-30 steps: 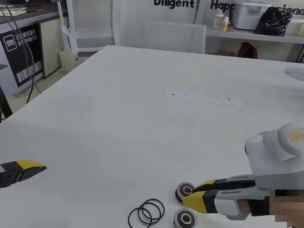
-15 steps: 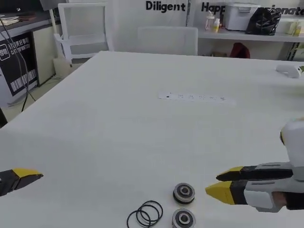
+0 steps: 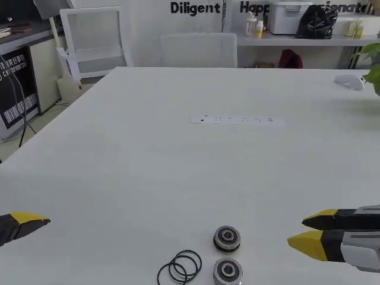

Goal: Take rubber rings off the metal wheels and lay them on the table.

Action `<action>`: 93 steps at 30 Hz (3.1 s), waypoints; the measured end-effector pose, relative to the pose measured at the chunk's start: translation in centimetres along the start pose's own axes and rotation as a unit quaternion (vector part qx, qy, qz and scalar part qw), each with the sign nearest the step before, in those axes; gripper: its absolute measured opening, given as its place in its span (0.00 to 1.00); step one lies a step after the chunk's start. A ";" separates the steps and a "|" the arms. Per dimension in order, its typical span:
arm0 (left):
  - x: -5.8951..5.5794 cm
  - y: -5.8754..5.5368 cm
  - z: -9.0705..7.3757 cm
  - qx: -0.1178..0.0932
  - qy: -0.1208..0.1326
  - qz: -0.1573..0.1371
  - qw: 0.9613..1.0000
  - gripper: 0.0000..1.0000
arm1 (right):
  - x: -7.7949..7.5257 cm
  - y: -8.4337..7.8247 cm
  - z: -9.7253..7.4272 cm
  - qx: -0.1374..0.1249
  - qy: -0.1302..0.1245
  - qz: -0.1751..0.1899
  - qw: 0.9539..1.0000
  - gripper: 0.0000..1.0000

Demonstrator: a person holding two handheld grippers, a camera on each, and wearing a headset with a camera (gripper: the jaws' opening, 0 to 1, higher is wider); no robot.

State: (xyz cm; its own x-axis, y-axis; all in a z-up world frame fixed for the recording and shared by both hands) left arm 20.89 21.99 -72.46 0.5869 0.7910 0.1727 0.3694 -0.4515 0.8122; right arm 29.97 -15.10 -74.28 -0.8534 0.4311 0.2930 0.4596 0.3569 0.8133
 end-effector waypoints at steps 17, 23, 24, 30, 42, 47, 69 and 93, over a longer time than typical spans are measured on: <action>0.1 6.5 0.9 -0.043 -0.023 0.072 0.996 0.87 | -0.4 -2.7 -2.6 -0.061 -0.034 0.064 0.996 0.30; -0.1 7.3 1.9 -0.031 -0.030 0.104 0.994 0.85 | -0.4 -3.5 -2.8 -0.069 -0.034 0.081 0.994 0.31; -0.1 7.4 2.1 -0.031 -0.032 0.107 0.993 0.84 | -0.4 -3.6 -2.8 -0.070 -0.035 0.082 0.994 0.31; -0.4 8.6 3.4 -0.037 -0.045 0.114 0.992 0.83 | -0.5 -3.8 -2.4 -0.074 -0.029 0.091 0.993 0.31; -2.1 10.8 6.7 -0.088 -0.070 0.098 0.989 0.76 | -0.8 -3.6 -0.6 -0.071 -0.007 0.090 0.993 0.31; -2.5 11.6 7.9 -0.104 -0.078 0.096 0.987 0.71 | -1.0 -3.7 0.2 -0.058 -0.003 0.083 0.995 0.31; -4.2 12.8 13.9 -0.140 -0.093 0.062 0.984 0.54 | -2.4 -1.9 4.9 -0.059 0.036 0.058 0.996 0.28; -6.6 8.3 19.7 -0.061 -0.128 0.100 0.985 0.31 | -2.9 -2.1 9.6 -0.030 0.080 0.025 0.996 0.27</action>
State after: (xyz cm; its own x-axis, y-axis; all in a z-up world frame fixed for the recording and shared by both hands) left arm 34.31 4.89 -77.85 0.8075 0.5539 0.2027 0.1480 -0.5229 0.8395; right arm 33.90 -9.16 -81.65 -0.8602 0.3080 0.4064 0.4911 0.2861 0.8228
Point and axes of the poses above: the centre of the closed fingertips' face, and the gripper's own axes: z roughly forward along the fingers, x roughly to its left, y roughly out of its top, the point moved 8 cm from there along -z, roughly backward along the fingers, and after that the axes turned 10 degrees about y, right-handed, at the moved point
